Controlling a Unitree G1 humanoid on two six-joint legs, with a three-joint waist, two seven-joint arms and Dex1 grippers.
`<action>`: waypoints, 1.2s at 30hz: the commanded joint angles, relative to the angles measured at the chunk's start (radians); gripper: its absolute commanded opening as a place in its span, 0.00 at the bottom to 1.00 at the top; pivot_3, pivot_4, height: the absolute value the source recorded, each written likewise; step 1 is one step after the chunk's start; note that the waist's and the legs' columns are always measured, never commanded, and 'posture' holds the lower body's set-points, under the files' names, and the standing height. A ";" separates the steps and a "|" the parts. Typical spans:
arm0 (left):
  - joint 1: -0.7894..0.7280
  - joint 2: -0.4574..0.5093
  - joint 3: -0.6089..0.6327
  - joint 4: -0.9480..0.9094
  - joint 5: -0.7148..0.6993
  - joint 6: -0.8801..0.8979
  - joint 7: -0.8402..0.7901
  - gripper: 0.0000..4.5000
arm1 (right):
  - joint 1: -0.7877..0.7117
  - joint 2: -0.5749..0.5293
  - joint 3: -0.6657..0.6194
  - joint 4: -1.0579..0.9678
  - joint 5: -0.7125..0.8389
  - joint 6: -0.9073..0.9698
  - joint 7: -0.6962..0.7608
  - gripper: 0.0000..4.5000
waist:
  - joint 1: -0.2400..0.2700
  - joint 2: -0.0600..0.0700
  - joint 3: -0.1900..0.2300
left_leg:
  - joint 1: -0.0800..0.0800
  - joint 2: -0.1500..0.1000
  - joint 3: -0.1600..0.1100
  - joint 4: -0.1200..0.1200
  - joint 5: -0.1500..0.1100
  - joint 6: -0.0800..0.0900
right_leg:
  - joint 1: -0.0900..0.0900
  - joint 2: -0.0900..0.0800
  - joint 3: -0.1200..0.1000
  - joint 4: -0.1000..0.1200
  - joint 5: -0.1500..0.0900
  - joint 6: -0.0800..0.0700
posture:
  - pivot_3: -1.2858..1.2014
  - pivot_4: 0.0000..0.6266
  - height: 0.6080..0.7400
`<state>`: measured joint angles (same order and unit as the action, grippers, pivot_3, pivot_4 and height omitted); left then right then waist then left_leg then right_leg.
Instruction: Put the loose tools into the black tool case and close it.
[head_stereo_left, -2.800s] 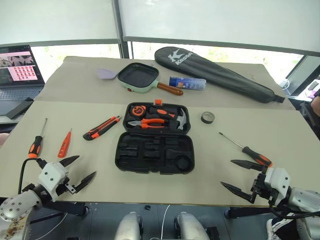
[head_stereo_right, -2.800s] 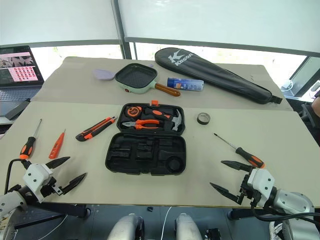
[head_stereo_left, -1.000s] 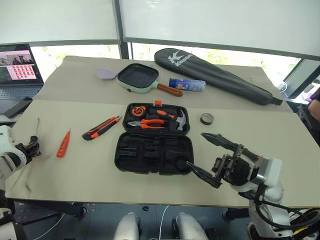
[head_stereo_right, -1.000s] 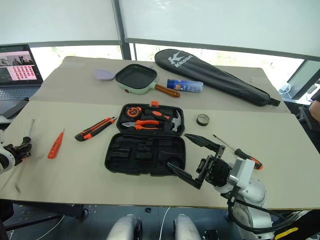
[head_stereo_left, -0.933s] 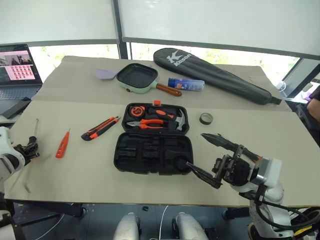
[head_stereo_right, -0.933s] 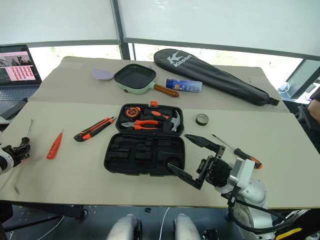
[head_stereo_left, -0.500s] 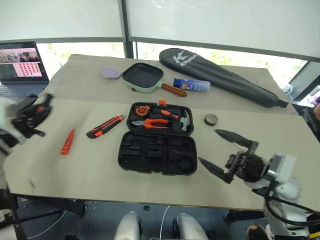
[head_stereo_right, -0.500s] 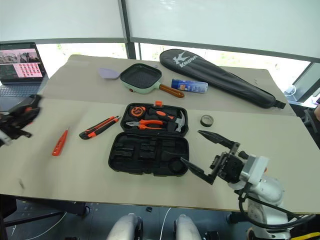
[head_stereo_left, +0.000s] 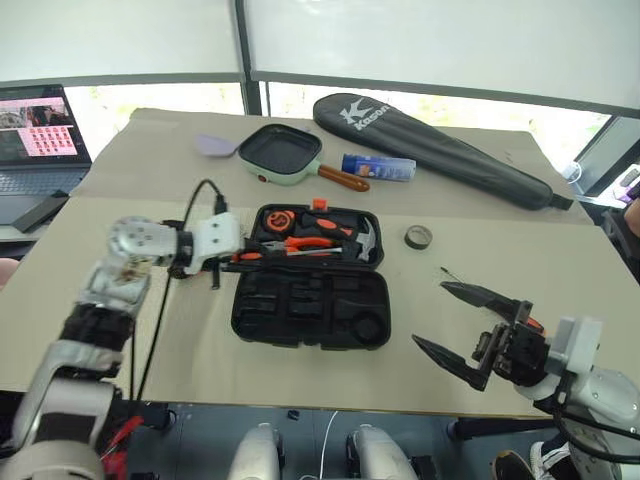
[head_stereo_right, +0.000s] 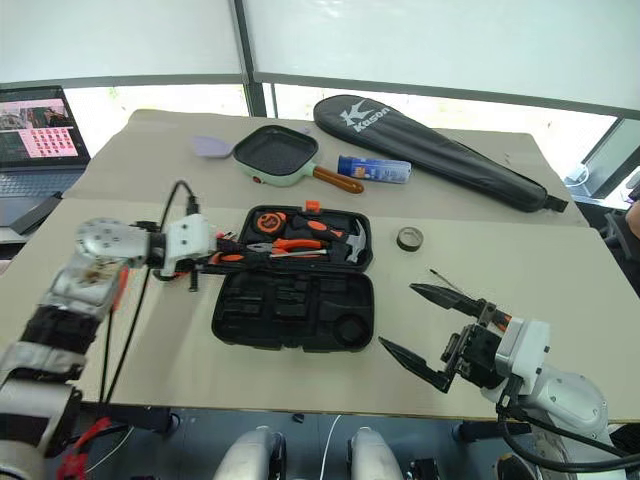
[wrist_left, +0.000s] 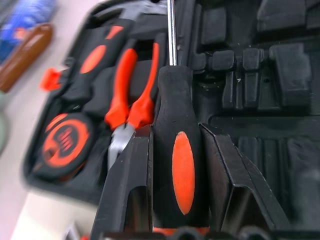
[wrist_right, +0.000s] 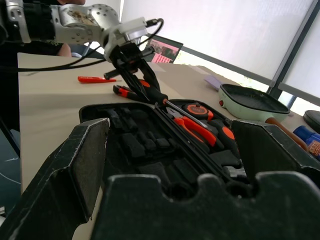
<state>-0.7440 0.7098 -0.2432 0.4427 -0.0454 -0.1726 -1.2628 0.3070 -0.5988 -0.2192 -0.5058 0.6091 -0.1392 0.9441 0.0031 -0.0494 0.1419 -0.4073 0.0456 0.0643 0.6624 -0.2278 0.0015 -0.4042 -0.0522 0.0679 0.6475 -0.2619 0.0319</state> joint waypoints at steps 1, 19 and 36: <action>-0.054 -0.040 -0.031 0.047 0.039 -0.070 -0.015 0.19 | 0.018 0.009 -0.020 -0.045 -0.002 -0.004 -0.015 1.00 | 0.000 0.000 0.000 | 0.000 0.000 0.000 0.000 0.000 0.000 | 0.000 0.000 0.000 0.000 0.000 0.000 | 0.52 0.24 1.00; -0.064 -0.100 -0.082 0.126 0.163 -0.097 0.030 0.19 | 0.000 0.031 0.012 -0.042 -0.017 0.004 -0.025 1.00 | 0.006 0.000 0.000 | 0.000 0.000 -0.001 0.003 0.000 0.000 | 0.001 0.000 0.000 0.001 0.000 0.001 | 0.52 0.24 1.00; -0.010 -0.190 0.110 0.003 -0.081 0.100 0.101 0.68 | -0.008 0.024 0.031 -0.022 0.001 0.037 0.002 1.00 | 0.008 0.001 0.000 | -0.002 0.000 -0.003 0.007 0.000 0.000 | 0.001 0.000 -0.001 0.002 0.001 0.002 | 0.52 0.24 1.00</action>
<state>-0.7671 0.5365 -0.1642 0.4748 -0.0862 -0.1114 -1.1805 0.2986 -0.5717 -0.1750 -0.5167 0.5943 -0.1019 0.9416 0.0107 -0.0485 0.1424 -0.4094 0.0458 0.0615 0.6692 -0.2279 0.0019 -0.4030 -0.0523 0.0666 0.6491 -0.2611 0.0336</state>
